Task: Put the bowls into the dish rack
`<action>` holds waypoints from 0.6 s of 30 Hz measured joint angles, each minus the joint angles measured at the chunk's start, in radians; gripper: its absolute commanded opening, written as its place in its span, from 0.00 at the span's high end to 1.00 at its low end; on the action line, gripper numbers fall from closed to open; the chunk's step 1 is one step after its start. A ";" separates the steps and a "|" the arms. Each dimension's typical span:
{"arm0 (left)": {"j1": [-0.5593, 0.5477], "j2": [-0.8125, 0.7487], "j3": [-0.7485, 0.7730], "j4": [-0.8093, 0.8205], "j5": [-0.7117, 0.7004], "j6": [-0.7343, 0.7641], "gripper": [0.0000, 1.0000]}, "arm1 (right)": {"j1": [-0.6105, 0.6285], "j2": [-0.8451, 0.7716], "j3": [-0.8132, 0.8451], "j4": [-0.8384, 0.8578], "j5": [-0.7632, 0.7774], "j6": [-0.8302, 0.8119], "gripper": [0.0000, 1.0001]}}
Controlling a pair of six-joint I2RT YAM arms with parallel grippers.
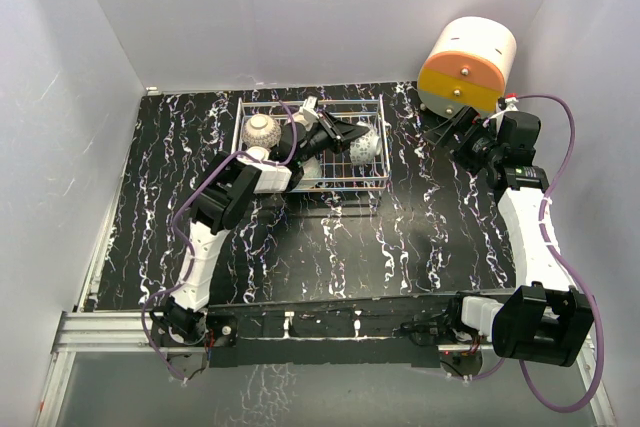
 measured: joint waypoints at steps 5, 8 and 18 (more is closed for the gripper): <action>0.000 0.007 0.011 -0.060 -0.002 0.028 1.00 | 0.000 0.000 0.000 0.000 0.000 0.000 0.04; 0.003 0.009 0.016 -0.067 -0.003 0.036 1.00 | 0.000 0.000 0.000 0.000 -0.001 0.000 0.04; 0.015 -0.013 -0.025 -0.080 -0.035 0.084 1.00 | 0.000 0.000 0.000 0.000 -0.003 0.000 0.04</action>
